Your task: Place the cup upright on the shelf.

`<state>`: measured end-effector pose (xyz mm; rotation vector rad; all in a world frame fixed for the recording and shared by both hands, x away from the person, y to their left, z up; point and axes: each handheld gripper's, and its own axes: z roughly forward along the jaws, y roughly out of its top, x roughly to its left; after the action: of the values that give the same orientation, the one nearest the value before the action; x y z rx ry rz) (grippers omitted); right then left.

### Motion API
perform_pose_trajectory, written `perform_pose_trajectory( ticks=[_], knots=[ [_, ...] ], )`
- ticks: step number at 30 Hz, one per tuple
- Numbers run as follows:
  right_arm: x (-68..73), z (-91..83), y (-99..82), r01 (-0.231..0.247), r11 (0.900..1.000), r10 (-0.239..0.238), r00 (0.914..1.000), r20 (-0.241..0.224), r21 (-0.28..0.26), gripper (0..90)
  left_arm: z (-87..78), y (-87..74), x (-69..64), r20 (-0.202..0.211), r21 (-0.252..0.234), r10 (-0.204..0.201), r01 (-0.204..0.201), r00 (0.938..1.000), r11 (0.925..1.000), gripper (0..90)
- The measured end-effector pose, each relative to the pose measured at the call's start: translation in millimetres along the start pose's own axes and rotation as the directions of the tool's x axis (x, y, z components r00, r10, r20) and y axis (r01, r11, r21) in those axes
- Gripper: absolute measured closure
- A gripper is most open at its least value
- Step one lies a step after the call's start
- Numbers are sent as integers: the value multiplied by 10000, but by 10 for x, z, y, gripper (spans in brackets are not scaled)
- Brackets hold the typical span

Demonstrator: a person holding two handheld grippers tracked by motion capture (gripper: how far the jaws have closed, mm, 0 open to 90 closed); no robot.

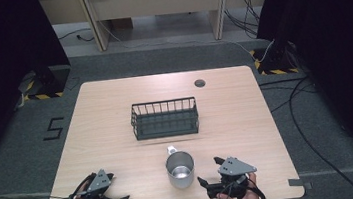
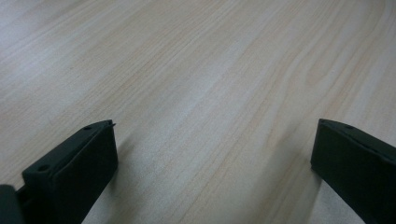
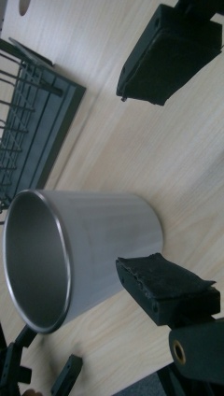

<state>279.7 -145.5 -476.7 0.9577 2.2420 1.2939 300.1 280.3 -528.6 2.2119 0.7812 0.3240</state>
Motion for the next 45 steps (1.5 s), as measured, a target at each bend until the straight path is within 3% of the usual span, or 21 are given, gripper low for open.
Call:
perform_pose_trajectory(
  ticks=[12, 21, 39, 45],
  knots=[
    [152, 46, 95, 136, 9992, -147, 9994, -307, -374, 150, 0, 0, 0, 1, 2, 2, -2, 10000, 10000, 0],
    [208, 110, 147, -33, 9976, 7, 9993, -371, -698, 150, 0, 0, 0, 1, 0, 2, -2, 10000, 10000, 0],
    [362, 279, 254, 207, 9959, -256, 9982, -544, -880, 147, 0, 0, 0, -3, 0, -5, 5, 10000, 10000, 0],
    [386, 339, 274, 136, 9960, -178, 9988, -466, -880, 107, 0, 0, 0, -3, 0, -2, 2, 10000, 10000, 0]
  ],
)
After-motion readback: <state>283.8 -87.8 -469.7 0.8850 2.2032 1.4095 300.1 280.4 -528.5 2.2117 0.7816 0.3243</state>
